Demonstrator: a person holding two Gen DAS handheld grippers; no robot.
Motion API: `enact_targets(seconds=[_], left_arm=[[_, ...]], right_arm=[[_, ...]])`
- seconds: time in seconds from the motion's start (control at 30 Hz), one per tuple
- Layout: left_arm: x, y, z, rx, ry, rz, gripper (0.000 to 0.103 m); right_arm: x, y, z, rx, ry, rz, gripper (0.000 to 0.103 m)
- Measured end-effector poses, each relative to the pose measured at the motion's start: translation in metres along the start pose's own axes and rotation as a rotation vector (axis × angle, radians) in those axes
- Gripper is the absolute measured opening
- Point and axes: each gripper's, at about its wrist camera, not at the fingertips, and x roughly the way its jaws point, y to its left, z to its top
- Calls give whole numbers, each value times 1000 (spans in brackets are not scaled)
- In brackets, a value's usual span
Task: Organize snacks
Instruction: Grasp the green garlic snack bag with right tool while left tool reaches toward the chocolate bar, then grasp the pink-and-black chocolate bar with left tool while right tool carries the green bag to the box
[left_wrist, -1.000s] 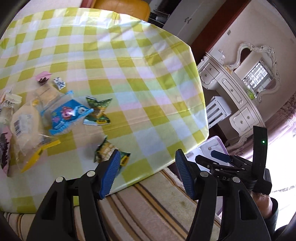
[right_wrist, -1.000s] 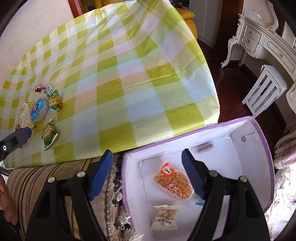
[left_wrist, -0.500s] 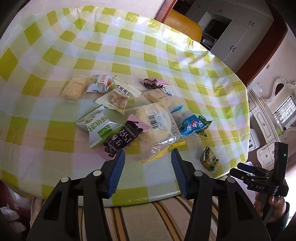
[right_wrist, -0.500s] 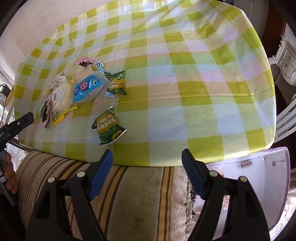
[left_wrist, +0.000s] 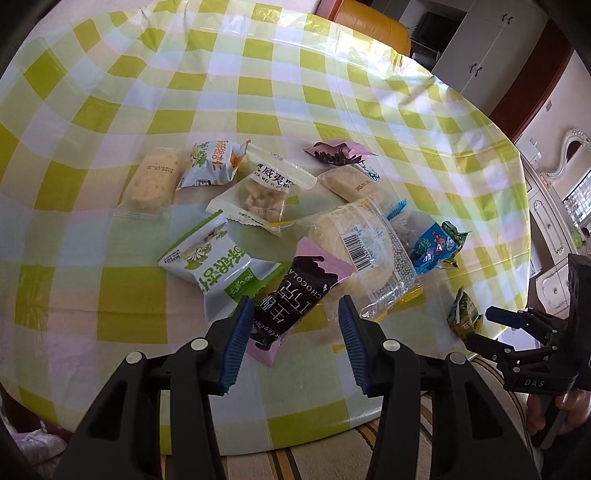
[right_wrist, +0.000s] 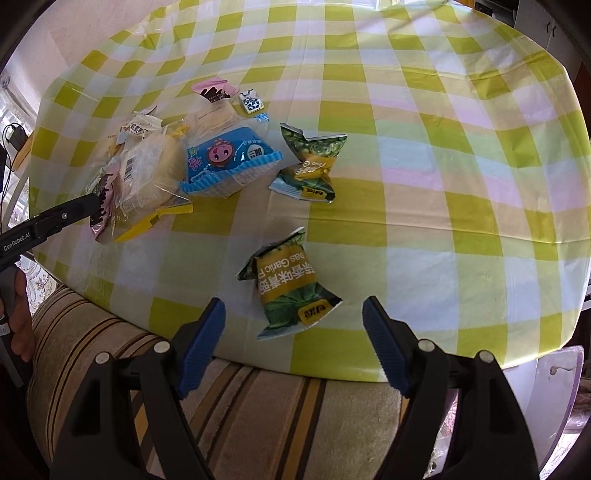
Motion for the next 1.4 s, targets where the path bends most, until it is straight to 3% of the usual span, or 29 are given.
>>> enact_targets(seconds=[0.1, 0.27, 0.5, 0.8, 1.4], left_arm=[[6, 0, 2, 13, 10, 13, 46], [10, 2, 4, 11, 19, 5, 34], [14, 1, 3, 19, 24, -6, 32], [12, -4, 1, 41, 24, -8, 21], [-22, -33, -11, 80, -19, -7, 21]], right_arm=[[7, 2, 4, -11, 12, -9, 77], [18, 0, 7, -5, 32, -7, 76], [19, 7, 9, -45, 18, -73, 60], [16, 10, 6, -54, -2, -67, 43], [-10, -3, -5, 6, -59, -39, 39]])
